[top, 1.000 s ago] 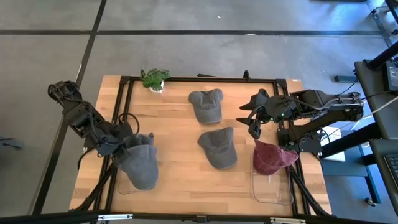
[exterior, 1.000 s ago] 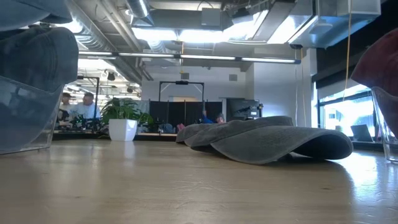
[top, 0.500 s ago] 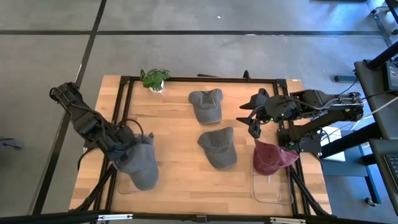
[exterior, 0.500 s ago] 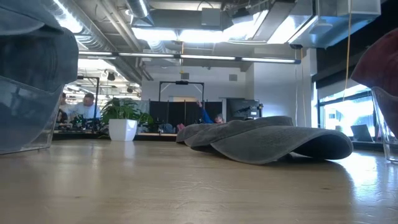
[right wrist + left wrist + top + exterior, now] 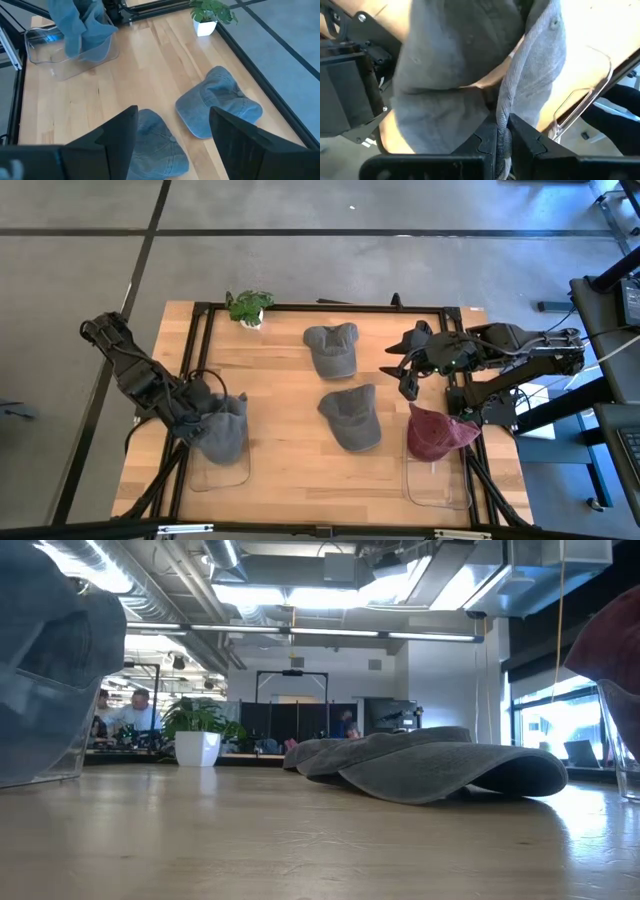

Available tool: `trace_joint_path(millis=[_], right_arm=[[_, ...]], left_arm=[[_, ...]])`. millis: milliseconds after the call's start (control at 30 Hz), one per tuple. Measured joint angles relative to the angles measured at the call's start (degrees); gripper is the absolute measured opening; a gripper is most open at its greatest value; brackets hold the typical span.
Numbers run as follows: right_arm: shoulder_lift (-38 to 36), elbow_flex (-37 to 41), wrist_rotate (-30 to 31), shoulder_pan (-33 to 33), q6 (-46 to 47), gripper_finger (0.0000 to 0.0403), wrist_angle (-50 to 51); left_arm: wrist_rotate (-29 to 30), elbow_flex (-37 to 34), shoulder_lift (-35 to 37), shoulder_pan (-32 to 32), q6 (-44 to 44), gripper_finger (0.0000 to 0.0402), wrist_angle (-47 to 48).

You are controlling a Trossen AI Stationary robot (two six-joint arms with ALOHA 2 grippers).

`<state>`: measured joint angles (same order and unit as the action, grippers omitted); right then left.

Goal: Pick & Place hat
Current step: Put the dark blue cap into the left transparent bin

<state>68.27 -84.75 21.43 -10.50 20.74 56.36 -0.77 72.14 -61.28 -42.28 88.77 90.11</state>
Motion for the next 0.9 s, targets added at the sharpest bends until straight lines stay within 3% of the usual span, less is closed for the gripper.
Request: trace_joint_path(millis=[400, 900], right_arm=[[0.0, 0.0, 0.0, 0.0, -0.1, 0.0245, 0.0], [0.0, 0.0, 0.0, 0.0, -2.1, 0.0245, 0.0]], left_arm=[[4.0, 0.0, -0.7, 0.0, 9.1, 0.0039, -0.1], [9.1, 0.0, -3.1, 0.0, 25.2, 0.0028, -4.5]])
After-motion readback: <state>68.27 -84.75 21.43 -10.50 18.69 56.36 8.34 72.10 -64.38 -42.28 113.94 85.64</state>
